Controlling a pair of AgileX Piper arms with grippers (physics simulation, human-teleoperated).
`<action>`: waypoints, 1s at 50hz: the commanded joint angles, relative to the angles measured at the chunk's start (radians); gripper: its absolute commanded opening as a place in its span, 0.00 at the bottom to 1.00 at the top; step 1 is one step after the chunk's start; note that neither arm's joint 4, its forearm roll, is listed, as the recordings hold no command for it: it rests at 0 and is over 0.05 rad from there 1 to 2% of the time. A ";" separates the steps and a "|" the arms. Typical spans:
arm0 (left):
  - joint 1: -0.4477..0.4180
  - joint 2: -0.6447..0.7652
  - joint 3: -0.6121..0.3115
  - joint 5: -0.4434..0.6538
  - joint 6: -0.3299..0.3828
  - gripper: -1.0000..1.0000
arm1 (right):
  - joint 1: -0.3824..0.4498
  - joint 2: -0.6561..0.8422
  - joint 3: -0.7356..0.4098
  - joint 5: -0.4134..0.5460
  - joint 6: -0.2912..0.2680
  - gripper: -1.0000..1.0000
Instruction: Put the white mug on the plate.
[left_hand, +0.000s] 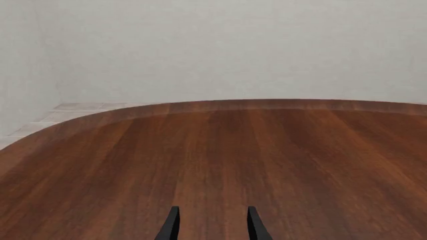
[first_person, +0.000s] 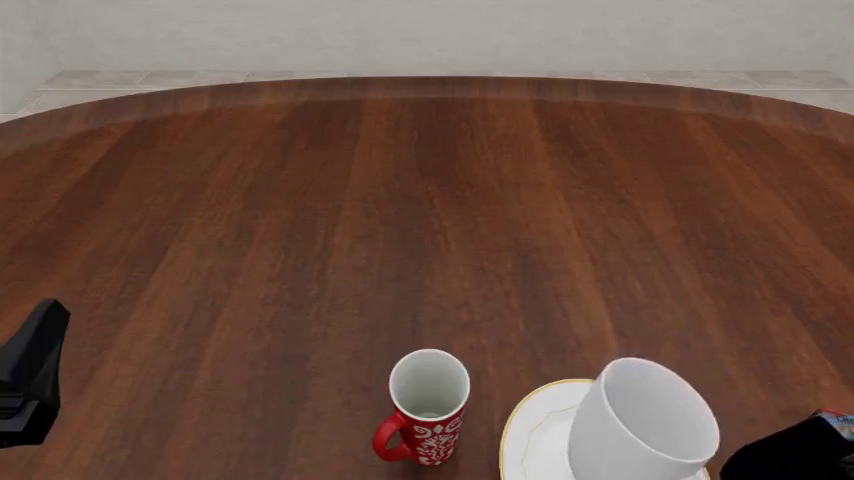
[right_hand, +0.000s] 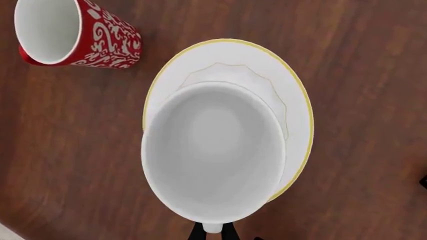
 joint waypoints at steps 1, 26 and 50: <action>0.004 -0.003 0.011 -0.008 0.000 1.00 | -0.003 0.004 0.005 -0.005 -0.008 0.00; 0.004 0.003 0.005 -0.008 0.000 1.00 | 0.014 0.023 0.007 -0.015 0.009 1.00; 0.004 0.003 0.005 -0.008 0.000 1.00 | -0.003 -0.067 -0.060 0.113 -0.036 1.00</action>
